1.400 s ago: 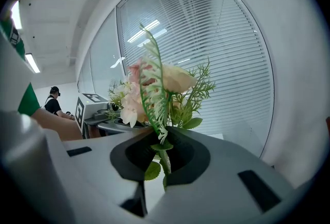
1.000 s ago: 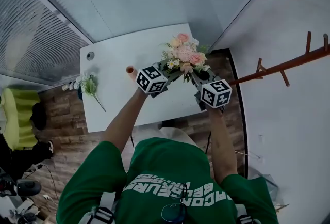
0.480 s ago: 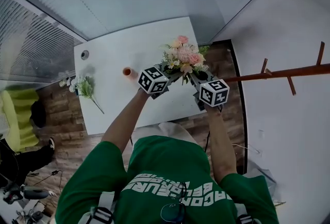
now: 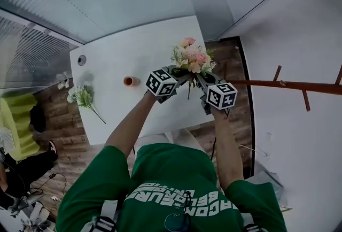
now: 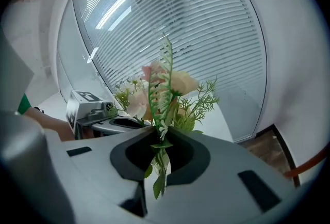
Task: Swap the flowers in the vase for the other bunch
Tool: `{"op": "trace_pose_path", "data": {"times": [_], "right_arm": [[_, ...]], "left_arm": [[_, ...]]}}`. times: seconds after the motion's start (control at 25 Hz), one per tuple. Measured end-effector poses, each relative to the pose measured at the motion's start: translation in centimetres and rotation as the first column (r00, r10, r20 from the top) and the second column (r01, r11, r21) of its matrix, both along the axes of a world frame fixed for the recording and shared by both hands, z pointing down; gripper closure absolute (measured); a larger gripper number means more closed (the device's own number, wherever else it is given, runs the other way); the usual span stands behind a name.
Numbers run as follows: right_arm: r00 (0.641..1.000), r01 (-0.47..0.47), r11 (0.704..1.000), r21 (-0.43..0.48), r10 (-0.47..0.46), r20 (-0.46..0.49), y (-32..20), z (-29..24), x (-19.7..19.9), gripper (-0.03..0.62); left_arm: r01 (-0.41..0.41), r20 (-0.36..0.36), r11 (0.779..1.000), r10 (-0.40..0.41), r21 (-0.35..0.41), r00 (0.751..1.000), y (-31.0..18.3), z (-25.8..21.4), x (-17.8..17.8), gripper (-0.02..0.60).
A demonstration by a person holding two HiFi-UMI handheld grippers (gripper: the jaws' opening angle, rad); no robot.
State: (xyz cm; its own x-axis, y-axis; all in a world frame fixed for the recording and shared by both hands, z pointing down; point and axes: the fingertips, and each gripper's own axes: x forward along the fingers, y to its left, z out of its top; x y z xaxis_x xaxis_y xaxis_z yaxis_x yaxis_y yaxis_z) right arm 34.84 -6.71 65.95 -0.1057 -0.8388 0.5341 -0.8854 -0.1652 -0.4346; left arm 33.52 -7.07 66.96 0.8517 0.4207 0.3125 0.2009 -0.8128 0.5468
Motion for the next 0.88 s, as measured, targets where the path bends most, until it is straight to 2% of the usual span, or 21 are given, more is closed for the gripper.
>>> {"op": "trace_pose_path", "data": {"times": [0.36, 0.88], "right_arm": [[0.995, -0.047, 0.997, -0.066, 0.053, 0.081, -1.5, 4.6, 1.9, 0.554], [0.985, -0.076, 0.985, -0.157, 0.098, 0.141, -1.5, 9.9, 2.5, 0.554]], "left_arm": [[0.053, 0.097, 0.998, -0.049, -0.038, 0.994, -1.5, 4.2, 1.4, 0.548], [0.113, 0.229, 0.990, -0.091, -0.086, 0.969, -2.1, 9.1, 1.4, 0.546]]}}
